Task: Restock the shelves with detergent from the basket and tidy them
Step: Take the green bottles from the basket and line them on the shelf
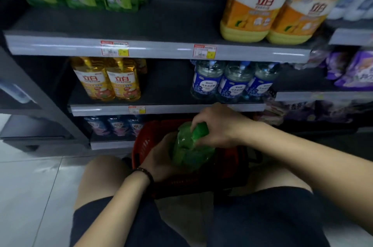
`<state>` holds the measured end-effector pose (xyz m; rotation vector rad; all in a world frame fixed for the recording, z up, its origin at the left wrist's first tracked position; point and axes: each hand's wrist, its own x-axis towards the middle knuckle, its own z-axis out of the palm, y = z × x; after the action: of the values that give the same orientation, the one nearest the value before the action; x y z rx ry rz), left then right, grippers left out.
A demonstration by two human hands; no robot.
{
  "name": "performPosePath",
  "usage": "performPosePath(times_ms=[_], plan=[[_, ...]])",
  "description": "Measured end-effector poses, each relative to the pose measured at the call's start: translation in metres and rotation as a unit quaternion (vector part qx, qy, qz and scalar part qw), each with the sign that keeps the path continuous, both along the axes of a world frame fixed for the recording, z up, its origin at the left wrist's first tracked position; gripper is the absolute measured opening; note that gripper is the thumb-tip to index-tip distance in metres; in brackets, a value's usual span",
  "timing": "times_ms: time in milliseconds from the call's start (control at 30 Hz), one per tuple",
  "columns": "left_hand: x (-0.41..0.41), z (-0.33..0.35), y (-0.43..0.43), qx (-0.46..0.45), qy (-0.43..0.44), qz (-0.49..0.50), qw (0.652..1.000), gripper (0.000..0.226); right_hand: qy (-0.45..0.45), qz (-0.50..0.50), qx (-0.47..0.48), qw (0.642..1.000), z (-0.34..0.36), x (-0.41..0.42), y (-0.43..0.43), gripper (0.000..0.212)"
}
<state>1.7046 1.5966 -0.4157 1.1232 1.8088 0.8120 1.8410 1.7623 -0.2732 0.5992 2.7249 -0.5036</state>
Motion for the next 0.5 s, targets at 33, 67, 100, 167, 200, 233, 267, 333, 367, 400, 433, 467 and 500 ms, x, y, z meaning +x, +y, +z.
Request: performPosePath(times_ms=[33, 67, 100, 167, 200, 233, 267, 333, 367, 400, 433, 467, 500], plan=[[0.004, 0.007, -0.001, 0.028, -0.025, 0.013, 0.999, 0.104, 0.006, 0.011, 0.012, 1.000, 0.016, 0.001, -0.001, 0.043], [0.008, 0.016, 0.000, 0.052, -0.050, 0.033, 0.997, 0.099, 0.021, 0.019, 0.018, 0.999, 0.032, 0.001, -0.002, 0.043], [0.010, 0.024, 0.000, 0.082, -0.066, 0.056, 0.993, 0.091, 0.040, 0.022, 0.017, 0.999, 0.048, 0.001, -0.002, 0.041], [0.012, 0.044, -0.001, 0.127, -0.088, 0.097, 0.983, 0.077, 0.076, 0.014, 0.008, 0.997, 0.077, -0.001, -0.004, 0.037], [0.011, 0.055, -0.002, 0.137, -0.109, 0.117, 0.978, 0.073, 0.096, 0.004, 0.000, 0.995, 0.086, -0.004, -0.003, 0.035], [0.011, 0.064, -0.004, 0.146, -0.134, 0.136, 0.971, 0.073, 0.123, -0.008, -0.016, 0.992, 0.093, -0.007, -0.002, 0.034], [0.009, 0.073, -0.005, 0.155, -0.158, 0.156, 0.963, 0.075, 0.153, -0.021, -0.034, 0.987, 0.098, -0.012, 0.000, 0.035], [0.003, 0.091, -0.009, 0.177, -0.186, 0.192, 0.947, 0.077, 0.220, -0.042, -0.068, 0.972, 0.104, -0.019, 0.003, 0.042], [-0.001, 0.098, -0.011, 0.187, -0.192, 0.208, 0.941, 0.076, 0.257, -0.052, -0.093, 0.960, 0.104, -0.021, 0.005, 0.045], [-0.007, 0.106, -0.013, 0.197, -0.199, 0.221, 0.934, 0.073, 0.295, -0.063, -0.122, 0.946, 0.105, -0.024, 0.005, 0.047], [-0.013, 0.115, -0.015, 0.207, -0.206, 0.232, 0.928, 0.068, 0.324, -0.074, -0.143, 0.932, 0.104, -0.026, 0.005, 0.051], [-0.018, 0.124, -0.018, 0.220, -0.214, 0.242, 0.921, 0.065, 0.343, -0.086, -0.159, 0.922, 0.101, -0.027, 0.005, 0.059], [-0.022, 0.134, -0.020, 0.235, -0.221, 0.253, 0.912, 0.064, 0.350, -0.097, -0.175, 0.915, 0.097, -0.029, 0.005, 0.067]])
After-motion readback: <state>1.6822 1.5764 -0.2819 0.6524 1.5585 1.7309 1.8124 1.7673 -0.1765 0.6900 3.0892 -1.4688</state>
